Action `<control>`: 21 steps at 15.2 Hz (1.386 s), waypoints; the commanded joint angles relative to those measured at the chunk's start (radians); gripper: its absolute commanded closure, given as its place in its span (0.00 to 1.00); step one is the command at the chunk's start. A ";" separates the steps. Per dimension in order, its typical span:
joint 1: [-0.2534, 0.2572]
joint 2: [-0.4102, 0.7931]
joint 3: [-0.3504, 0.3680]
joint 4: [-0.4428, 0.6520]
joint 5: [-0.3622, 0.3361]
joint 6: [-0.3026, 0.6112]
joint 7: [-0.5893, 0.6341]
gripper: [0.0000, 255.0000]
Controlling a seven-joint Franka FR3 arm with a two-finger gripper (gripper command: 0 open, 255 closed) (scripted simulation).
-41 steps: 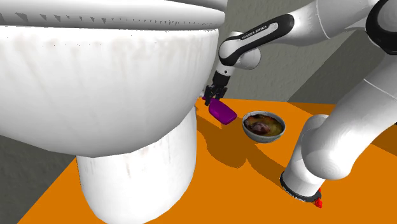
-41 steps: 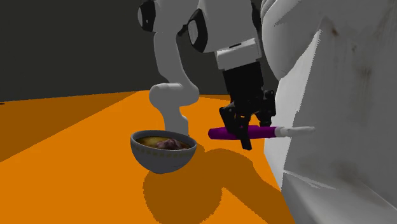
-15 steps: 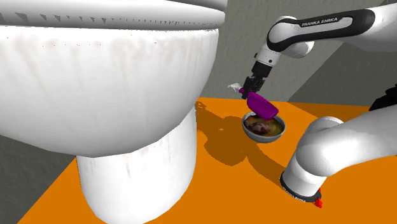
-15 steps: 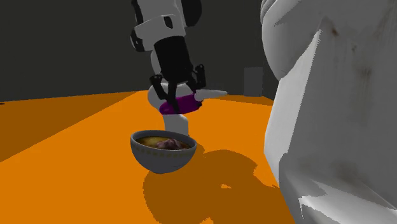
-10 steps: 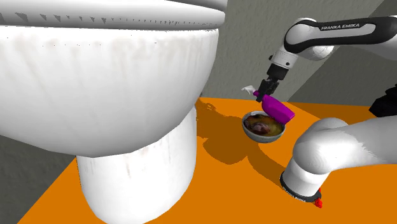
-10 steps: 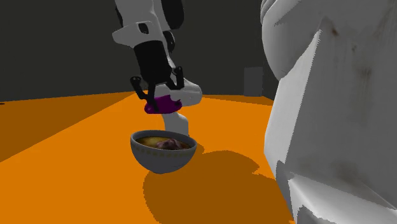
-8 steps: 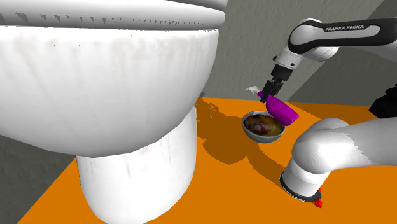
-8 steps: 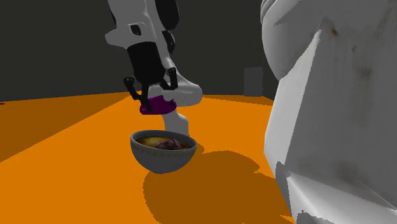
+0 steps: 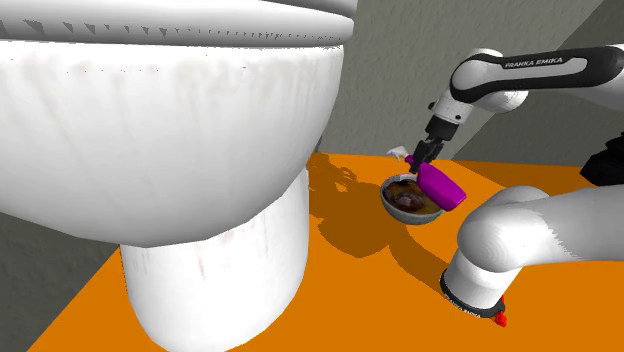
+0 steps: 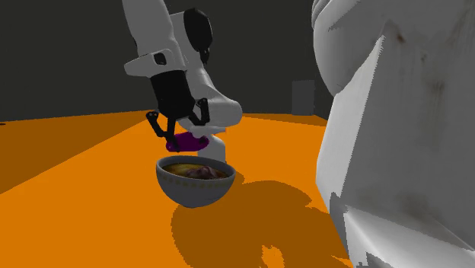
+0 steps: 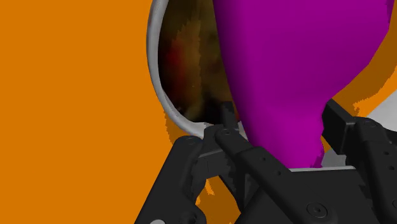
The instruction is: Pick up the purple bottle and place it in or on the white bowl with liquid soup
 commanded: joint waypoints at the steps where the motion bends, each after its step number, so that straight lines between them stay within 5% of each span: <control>1: -0.001 0.007 -0.010 -0.023 -0.007 0.030 -0.003 1.00; 11: -0.004 0.018 -0.024 -0.047 -0.016 0.064 -0.010 1.00; 12: -0.004 0.018 -0.024 -0.047 -0.016 0.064 -0.010 0.00; 17: -0.004 0.018 -0.024 -0.047 -0.016 0.064 -0.010 0.00; 21: -0.004 -0.010 0.006 0.066 0.005 -0.075 -0.011 0.00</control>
